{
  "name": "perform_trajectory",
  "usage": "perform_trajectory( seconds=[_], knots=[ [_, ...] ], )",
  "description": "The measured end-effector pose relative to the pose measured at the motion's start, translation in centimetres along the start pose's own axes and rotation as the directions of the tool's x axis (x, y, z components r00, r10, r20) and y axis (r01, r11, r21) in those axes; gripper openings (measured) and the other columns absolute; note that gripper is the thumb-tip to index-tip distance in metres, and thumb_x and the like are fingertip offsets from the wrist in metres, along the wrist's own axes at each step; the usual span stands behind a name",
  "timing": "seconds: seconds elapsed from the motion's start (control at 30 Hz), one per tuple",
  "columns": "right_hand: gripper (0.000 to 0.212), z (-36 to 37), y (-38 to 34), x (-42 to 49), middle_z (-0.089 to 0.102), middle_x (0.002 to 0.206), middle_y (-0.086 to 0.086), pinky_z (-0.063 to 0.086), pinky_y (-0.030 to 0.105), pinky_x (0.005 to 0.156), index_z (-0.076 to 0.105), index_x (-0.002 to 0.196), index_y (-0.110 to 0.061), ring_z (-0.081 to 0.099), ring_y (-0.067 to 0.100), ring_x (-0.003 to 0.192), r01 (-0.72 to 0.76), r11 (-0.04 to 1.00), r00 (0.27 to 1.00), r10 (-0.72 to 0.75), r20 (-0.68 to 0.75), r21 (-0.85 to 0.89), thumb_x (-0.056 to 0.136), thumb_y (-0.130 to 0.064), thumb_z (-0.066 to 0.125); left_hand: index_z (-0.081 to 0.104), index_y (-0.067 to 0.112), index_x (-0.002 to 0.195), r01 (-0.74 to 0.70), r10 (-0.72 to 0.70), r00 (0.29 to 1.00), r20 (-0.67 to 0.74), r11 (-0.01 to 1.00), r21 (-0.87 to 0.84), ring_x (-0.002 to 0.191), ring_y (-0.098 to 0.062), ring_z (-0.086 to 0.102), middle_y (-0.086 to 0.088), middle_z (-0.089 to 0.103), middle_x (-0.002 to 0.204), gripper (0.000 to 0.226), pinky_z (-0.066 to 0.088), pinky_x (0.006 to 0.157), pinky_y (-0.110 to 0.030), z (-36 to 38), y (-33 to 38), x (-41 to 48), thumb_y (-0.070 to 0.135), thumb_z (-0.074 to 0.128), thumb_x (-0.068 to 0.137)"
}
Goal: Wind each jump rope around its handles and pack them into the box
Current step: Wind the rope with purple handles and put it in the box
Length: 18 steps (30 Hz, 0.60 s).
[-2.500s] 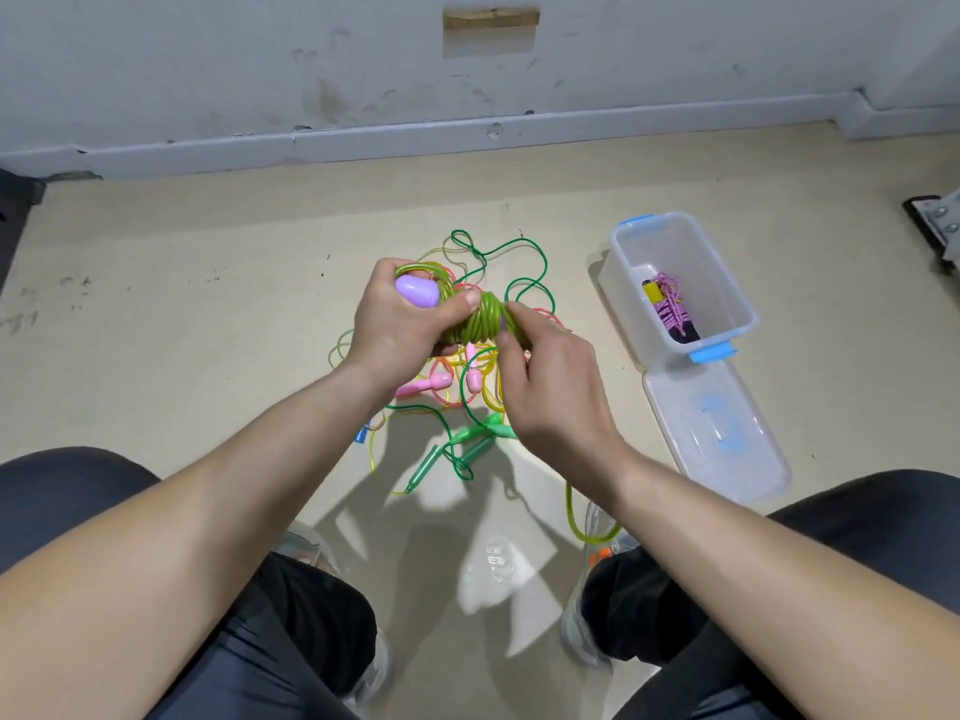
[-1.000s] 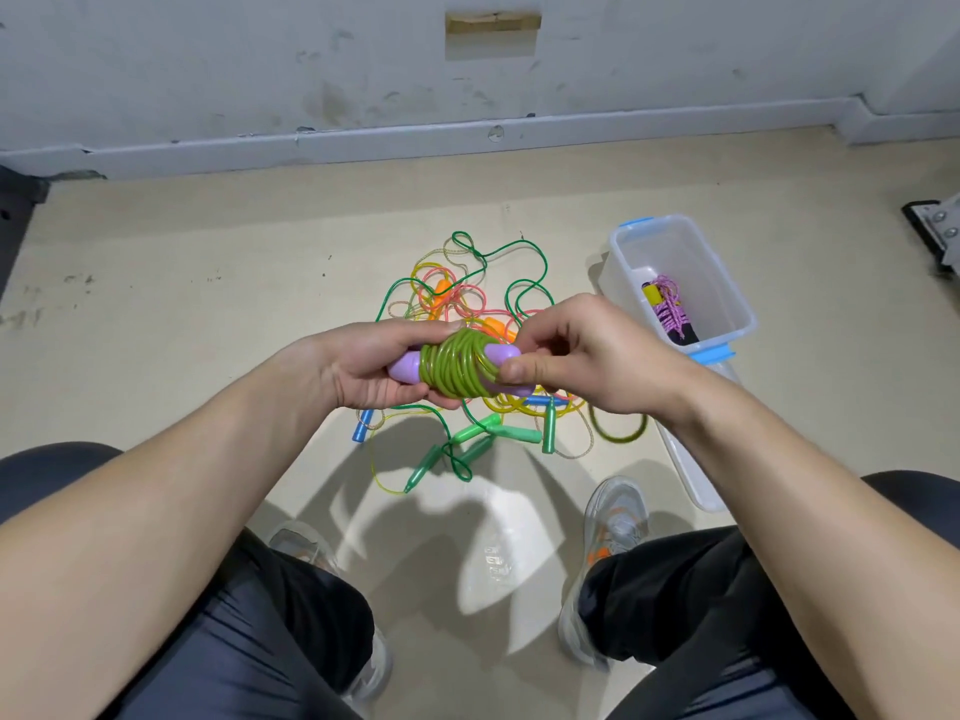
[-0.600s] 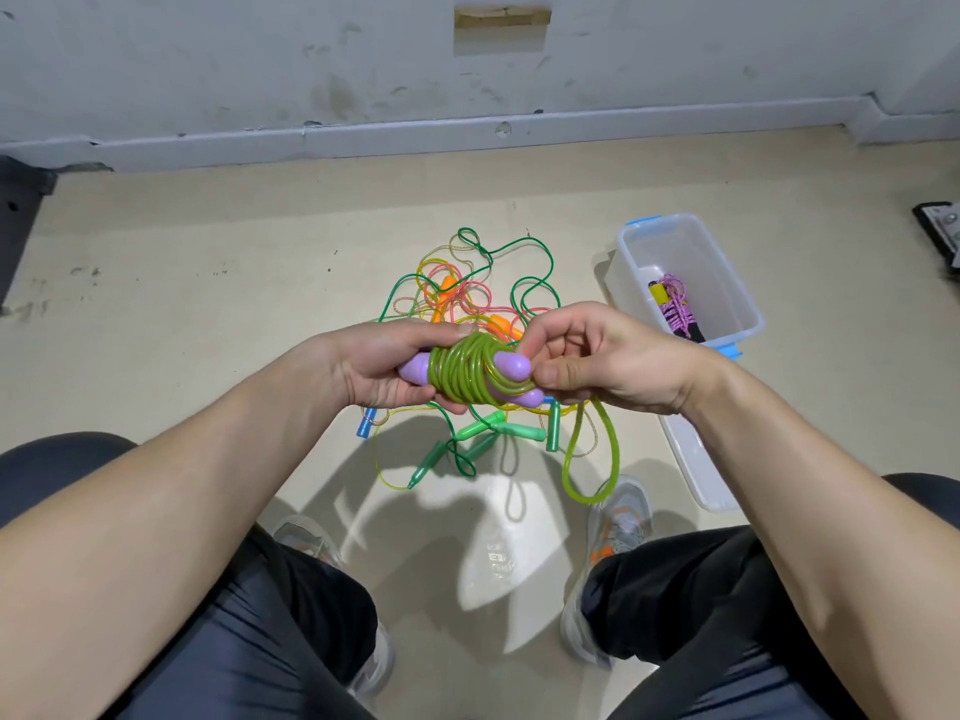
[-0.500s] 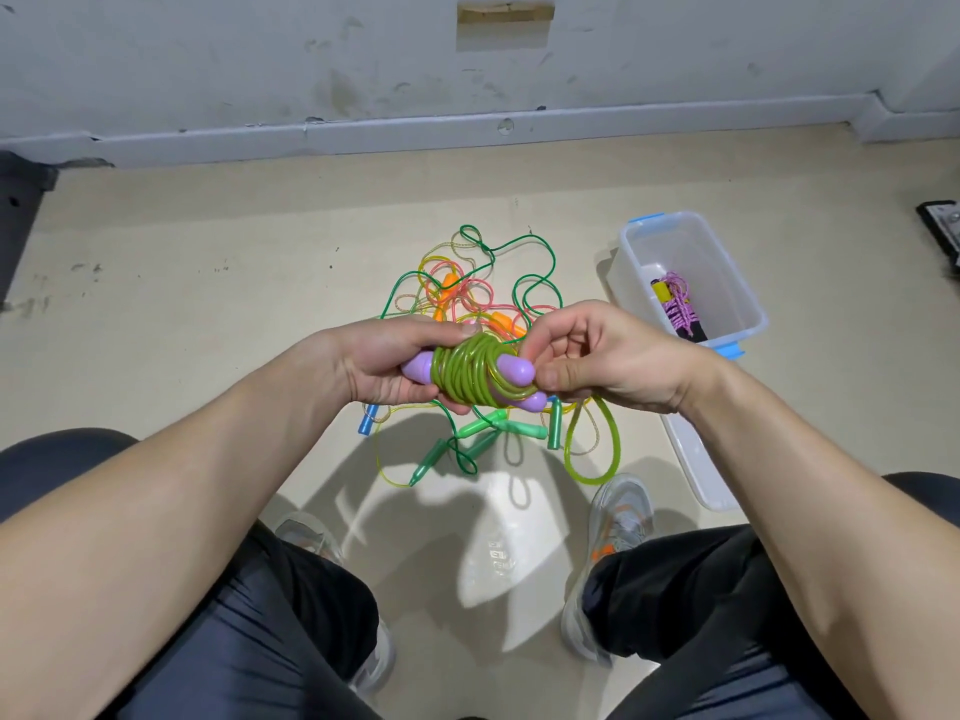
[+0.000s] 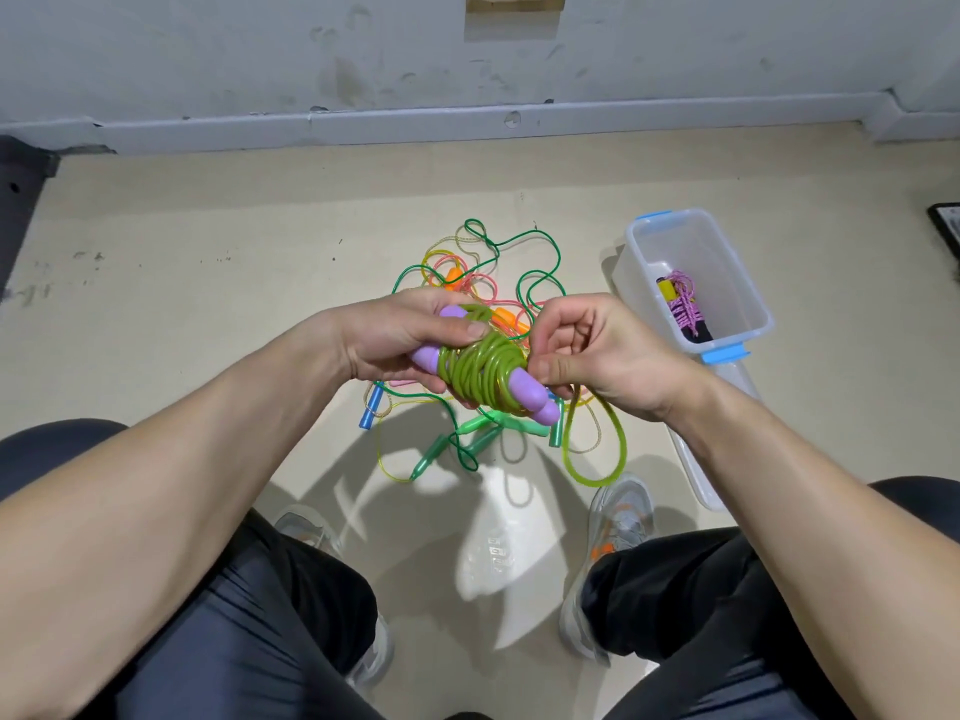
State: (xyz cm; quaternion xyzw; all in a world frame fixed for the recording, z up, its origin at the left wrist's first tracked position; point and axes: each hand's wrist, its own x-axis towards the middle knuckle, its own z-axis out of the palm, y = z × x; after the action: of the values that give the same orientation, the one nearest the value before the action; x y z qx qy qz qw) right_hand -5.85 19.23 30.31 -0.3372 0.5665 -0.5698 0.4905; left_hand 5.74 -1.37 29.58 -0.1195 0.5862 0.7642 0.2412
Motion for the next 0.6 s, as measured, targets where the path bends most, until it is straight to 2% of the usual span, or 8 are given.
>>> perform_trajectory(
  seconds=[0.1, 0.17, 0.2, 0.27, 0.33, 0.4, 0.5, 0.6],
  knots=[
    [0.017, 0.4, 0.5, 0.0, 0.061, 0.056, 0.001, 0.042, 0.019, 0.046, 0.059, 0.074, -0.006, 0.051, 0.01, 0.044, 0.006, 0.999, 0.998, -0.008, -0.063, -0.031, 0.072, 0.0, 0.075, 0.069, 0.026, 0.078, -0.038, 0.038, 0.999, -0.001, 0.999, 0.034, 0.05, -0.022, 0.054, -0.005, 0.058, 0.065, 0.048, 0.048, 0.042, -0.023, -0.3, 0.2, 0.1, 0.057, 0.094, 0.052],
    [0.019, 0.4, 0.5, -0.1, 0.06, 0.053, 0.001, 0.04, 0.019, 0.045, 0.06, 0.073, -0.006, 0.051, 0.009, 0.043, -0.008, 0.999, 0.997, 0.004, -0.081, -0.049, 0.07, -0.002, 0.078, 0.059, 0.016, 0.087, -0.049, 0.049, 0.999, 0.012, 0.997, 0.051, 0.046, -0.017, 0.055, 0.001, 0.058, 0.059, 0.062, 0.049, 0.043, -0.023, -0.4, 0.6, -0.1, 0.053, 0.095, 0.053],
    [0.022, 0.3, 0.4, -0.1, 0.06, 0.052, -0.001, 0.04, 0.018, 0.044, 0.06, 0.072, -0.007, 0.051, 0.008, 0.043, -0.018, 0.997, 0.997, 0.013, -0.073, -0.07, 0.069, -0.003, 0.081, 0.053, 0.014, 0.09, -0.059, 0.058, 0.998, 0.019, 0.996, 0.06, 0.045, -0.013, 0.055, 0.005, 0.058, 0.057, 0.065, 0.049, 0.044, -0.023, -0.4, 0.7, -0.2, 0.048, 0.095, 0.055],
    [0.028, 0.1, -0.1, -0.1, 0.059, 0.051, -0.007, 0.038, 0.016, 0.046, 0.06, 0.072, -0.007, 0.05, 0.003, 0.044, -0.039, 0.987, 0.999, 0.034, -0.04, -0.153, 0.067, -0.009, 0.087, 0.048, 0.012, 0.09, -0.072, 0.071, 0.997, 0.013, 0.991, 0.109, 0.042, -0.01, 0.052, 0.005, 0.055, 0.057, 0.055, 0.05, 0.045, -0.023, -0.5, 1.1, -0.3, 0.034, 0.089, 0.061],
    [0.025, 0.2, -0.3, 0.2, 0.055, 0.052, -0.011, 0.035, 0.016, 0.048, 0.06, 0.072, -0.009, 0.046, 0.003, 0.047, -0.059, 0.964, 0.998, 0.056, -0.019, -0.261, 0.067, -0.02, 0.082, 0.048, 0.011, 0.091, -0.067, 0.072, 0.997, -0.023, 0.983, 0.174, 0.041, -0.012, 0.045, 0.001, 0.049, 0.058, 0.049, 0.051, 0.047, -0.026, -0.7, 1.6, -0.5, 0.032, 0.082, 0.063],
    [0.026, 0.1, -0.3, 0.4, 0.046, 0.054, -0.007, 0.03, 0.021, 0.049, 0.061, 0.072, -0.014, 0.038, 0.01, 0.052, -0.077, 0.935, 0.995, 0.091, 0.025, -0.346, 0.071, -0.029, 0.082, 0.05, 0.008, 0.095, -0.051, 0.065, 0.996, -0.054, 0.972, 0.227, 0.046, -0.017, 0.047, -0.004, 0.049, 0.063, 0.055, 0.053, 0.049, -0.028, -1.0, 1.8, -0.7, 0.033, 0.083, 0.06],
    [0.026, -0.4, -0.4, 0.6, 0.039, 0.058, -0.005, 0.023, 0.031, 0.053, 0.064, 0.073, -0.018, 0.032, 0.016, 0.058, -0.164, 0.878, 0.948, 0.267, 0.175, -0.45, 0.079, -0.038, 0.079, 0.053, 0.007, 0.1, -0.002, 0.021, 0.998, -0.065, 0.957, 0.291, 0.069, -0.031, 0.057, -0.014, 0.053, 0.085, 0.062, 0.056, 0.05, -0.031, -0.7, 1.6, -0.7, 0.034, 0.086, 0.056],
    [0.016, -1.0, -0.7, 0.4, 0.044, 0.062, 0.001, 0.028, 0.026, 0.05, 0.066, 0.079, -0.02, 0.033, 0.013, 0.054, -0.283, 0.811, 0.836, 0.47, 0.282, -0.512, 0.085, -0.031, 0.075, 0.056, 0.015, 0.103, 0.048, -0.041, 0.999, -0.025, 0.929, 0.366, 0.076, -0.032, 0.06, -0.014, 0.056, 0.091, 0.064, 0.056, 0.052, -0.032, 0.3, 1.0, -0.2, 0.034, 0.09, 0.053]
  ],
)
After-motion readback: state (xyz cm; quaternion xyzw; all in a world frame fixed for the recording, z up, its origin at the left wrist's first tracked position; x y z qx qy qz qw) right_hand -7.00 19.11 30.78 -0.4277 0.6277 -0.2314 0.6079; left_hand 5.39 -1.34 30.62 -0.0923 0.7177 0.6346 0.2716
